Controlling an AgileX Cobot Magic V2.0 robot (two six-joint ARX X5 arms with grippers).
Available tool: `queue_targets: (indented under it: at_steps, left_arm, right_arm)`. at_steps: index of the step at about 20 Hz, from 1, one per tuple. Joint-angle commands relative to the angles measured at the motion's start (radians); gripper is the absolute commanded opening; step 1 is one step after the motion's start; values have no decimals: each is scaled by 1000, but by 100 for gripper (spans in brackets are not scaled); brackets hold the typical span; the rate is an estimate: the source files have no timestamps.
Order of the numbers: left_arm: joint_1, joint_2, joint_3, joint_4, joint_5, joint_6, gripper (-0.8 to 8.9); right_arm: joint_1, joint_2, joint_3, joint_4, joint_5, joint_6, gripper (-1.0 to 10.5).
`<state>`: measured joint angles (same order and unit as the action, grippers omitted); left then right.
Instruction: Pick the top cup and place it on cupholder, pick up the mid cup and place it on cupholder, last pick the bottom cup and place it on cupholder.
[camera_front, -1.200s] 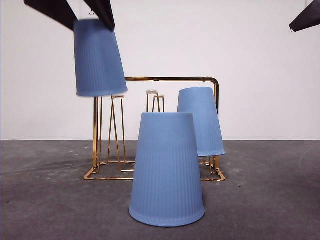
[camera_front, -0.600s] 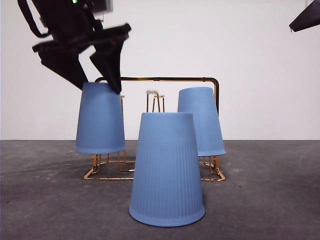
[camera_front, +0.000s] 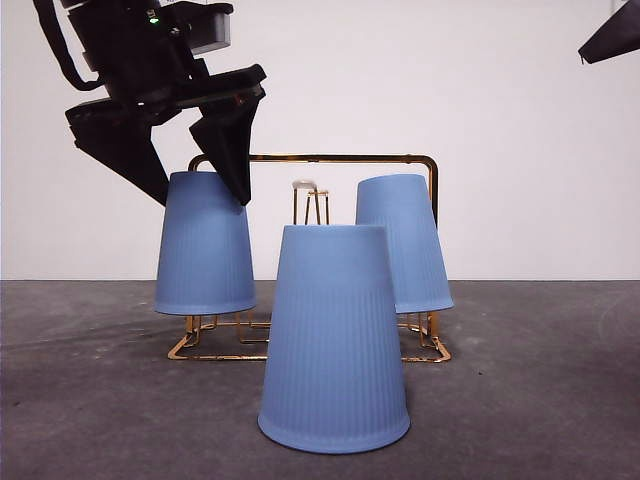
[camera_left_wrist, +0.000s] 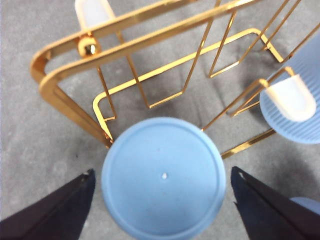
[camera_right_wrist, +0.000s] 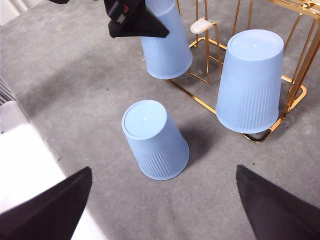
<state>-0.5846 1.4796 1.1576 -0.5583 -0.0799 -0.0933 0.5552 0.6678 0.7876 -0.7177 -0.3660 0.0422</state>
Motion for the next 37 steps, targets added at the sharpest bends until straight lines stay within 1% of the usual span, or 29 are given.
queue_targets:
  at_steps: [1, 5, 9, 12, 15, 18, 20, 25, 28, 37]
  left_arm:
    - [-5, -16, 16, 0, 1, -5, 442]
    - [-5, -116, 16, -17, 0, -5, 442]
    - [-10, -261, 16, -100, 10, -5, 437]
    - [-21, -379, 16, -153, 77, -1, 436]
    - [-34, -483, 15, -236, 134, 11, 436]
    - [-42, -565, 7, -321, 223, 39, 436]
    - [-45, -622, -19, -323, 293, 41, 436]
    - [-45, -767, -172, -317, 375, 40, 436]
    - [-45, -840, -245, -313, 381, 19, 436]
    - [-45, -872, -250, -284, 380, 12, 436]
  right_arm:
    - [7, 3, 4, 8, -2, 3, 460]
    - [7, 3, 4, 8, -2, 3, 460]
    - [7, 4, 4, 23, -1, 10, 460]
    - [7, 12, 5, 48, -1, 19, 460]
    - [7, 38, 5, 77, -5, 37, 460]
    - [7, 69, 6, 113, -24, 54, 460]
    - [7, 92, 13, 126, -27, 56, 460]
    - [8, 129, 27, 148, -29, 63, 460]
    - [14, 150, 27, 149, -30, 63, 460]
    - [127, 286, 29, 226, -25, 101, 461]
